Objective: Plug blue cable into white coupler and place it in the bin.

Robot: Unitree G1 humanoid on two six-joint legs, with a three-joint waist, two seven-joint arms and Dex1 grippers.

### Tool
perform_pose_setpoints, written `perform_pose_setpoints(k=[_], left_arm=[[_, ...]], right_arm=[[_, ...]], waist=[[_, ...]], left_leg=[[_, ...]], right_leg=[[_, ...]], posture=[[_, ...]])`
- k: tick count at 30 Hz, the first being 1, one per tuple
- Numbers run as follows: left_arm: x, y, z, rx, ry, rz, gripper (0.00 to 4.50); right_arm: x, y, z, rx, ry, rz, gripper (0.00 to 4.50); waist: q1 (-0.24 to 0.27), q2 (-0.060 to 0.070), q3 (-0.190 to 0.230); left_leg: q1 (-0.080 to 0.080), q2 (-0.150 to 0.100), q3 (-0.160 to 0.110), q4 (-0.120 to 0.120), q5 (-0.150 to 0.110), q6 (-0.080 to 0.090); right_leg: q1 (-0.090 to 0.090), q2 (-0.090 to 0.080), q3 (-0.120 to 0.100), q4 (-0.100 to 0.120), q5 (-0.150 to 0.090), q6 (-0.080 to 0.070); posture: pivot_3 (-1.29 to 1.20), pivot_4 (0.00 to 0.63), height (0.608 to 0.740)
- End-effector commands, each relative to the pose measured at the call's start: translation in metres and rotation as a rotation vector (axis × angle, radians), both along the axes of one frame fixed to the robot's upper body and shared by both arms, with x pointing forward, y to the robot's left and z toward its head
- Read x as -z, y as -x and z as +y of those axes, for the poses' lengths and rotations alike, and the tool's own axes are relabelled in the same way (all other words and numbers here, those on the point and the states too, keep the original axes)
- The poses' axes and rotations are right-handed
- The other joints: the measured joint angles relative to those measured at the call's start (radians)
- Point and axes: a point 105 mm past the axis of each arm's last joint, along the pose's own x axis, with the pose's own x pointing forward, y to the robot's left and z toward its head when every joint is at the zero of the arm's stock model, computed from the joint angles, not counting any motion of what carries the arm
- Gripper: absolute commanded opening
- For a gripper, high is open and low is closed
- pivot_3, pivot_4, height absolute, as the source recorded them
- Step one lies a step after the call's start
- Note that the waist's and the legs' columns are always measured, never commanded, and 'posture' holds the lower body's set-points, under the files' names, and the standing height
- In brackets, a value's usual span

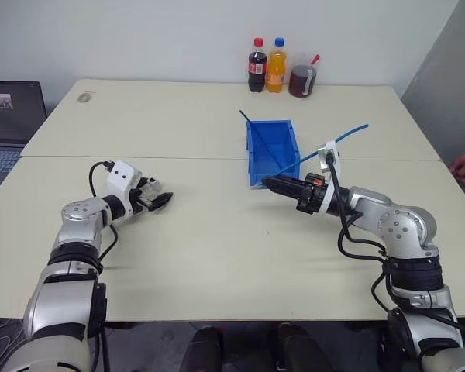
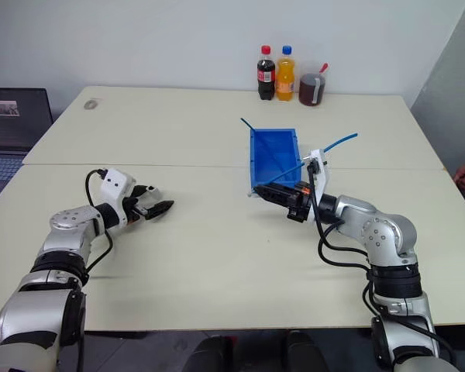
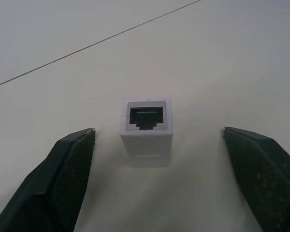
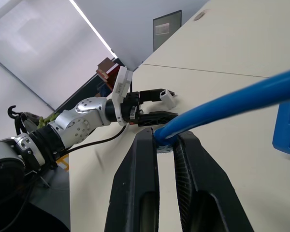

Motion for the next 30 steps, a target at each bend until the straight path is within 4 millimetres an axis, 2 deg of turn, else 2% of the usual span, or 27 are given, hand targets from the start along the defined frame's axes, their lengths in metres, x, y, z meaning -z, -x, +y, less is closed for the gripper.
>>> perform_pose_setpoints(k=[1,7,11,13,20,22,25,28,30], left_arm=[[0.005,0.004,0.004,0.008,-0.020,0.027,3.30],[0.009,0.006,0.012,-0.032,-0.017,0.040,2.08],[0.009,0.003,0.009,-0.034,-0.013,0.040,1.01],[0.008,0.002,0.007,-0.030,-0.010,0.038,0.82],[0.005,0.000,0.003,-0.012,-0.014,0.032,0.80],[0.000,-0.001,-0.011,0.073,-0.013,0.018,0.80],[-0.010,0.008,-0.051,0.317,0.015,0.012,0.80],[-0.008,0.041,-0.105,0.653,-0.022,0.046,0.80],[-0.003,0.062,-0.131,0.805,-0.045,0.065,0.80]], right_arm=[[-0.014,0.003,-0.004,0.013,-0.034,-0.052,0.15],[-0.011,-0.002,-0.008,0.046,-0.040,-0.038,0.15],[-0.014,-0.008,-0.010,0.073,-0.070,-0.022,0.15],[-0.014,-0.012,-0.013,0.094,-0.077,-0.017,0.15],[-0.012,-0.011,-0.017,0.115,-0.078,-0.009,0.15],[-0.013,-0.010,-0.018,0.116,-0.079,-0.013,0.15],[-0.017,-0.008,-0.017,0.095,-0.049,-0.049,0.15],[-0.023,-0.003,-0.011,0.028,0.044,-0.139,0.15],[-0.024,0.002,-0.004,-0.032,0.109,-0.199,0.15]], waist=[[-0.001,0.000,0.000],[-0.003,0.000,0.000],[-0.006,0.000,0.000],[-0.006,0.000,0.000],[-0.005,0.000,0.000],[-0.005,0.000,0.000],[-0.004,0.000,0.000],[-0.001,0.000,0.000],[-0.003,0.000,0.000]], left_leg=[[0.000,0.000,0.000,0.000,0.000,0.000],[0.001,0.000,0.000,0.001,0.000,0.000],[0.001,0.001,0.000,0.002,0.000,0.000],[0.002,0.001,0.000,0.003,0.000,0.000],[0.001,0.002,0.000,0.007,0.000,0.000],[0.001,0.002,0.000,0.007,0.000,0.000],[0.001,0.001,0.000,0.007,0.000,0.000],[-0.001,0.001,0.000,0.008,0.000,0.000],[-0.002,0.001,0.001,0.008,0.000,0.000]], right_leg=[[0.000,0.000,0.000,0.000,0.000,0.000],[0.000,0.000,0.000,0.002,0.000,0.000],[0.000,0.001,0.001,0.005,0.000,0.000],[0.000,0.002,0.001,0.007,0.000,0.000],[0.000,0.003,0.001,0.009,0.000,0.000],[0.000,0.003,0.001,0.009,0.000,0.000],[0.000,0.003,0.001,0.009,0.000,0.000],[0.000,0.002,0.001,0.007,0.000,0.000],[0.000,0.001,0.003,0.006,0.000,0.000]], posture=[[0.00,0.150,0.740],[0.00,0.150,0.740],[0.00,0.150,0.740],[0.00,0.150,0.740],[0.00,0.150,0.740],[0.00,0.150,0.740],[0.00,0.150,0.740],[0.00,0.150,0.740],[0.00,0.150,0.740]])
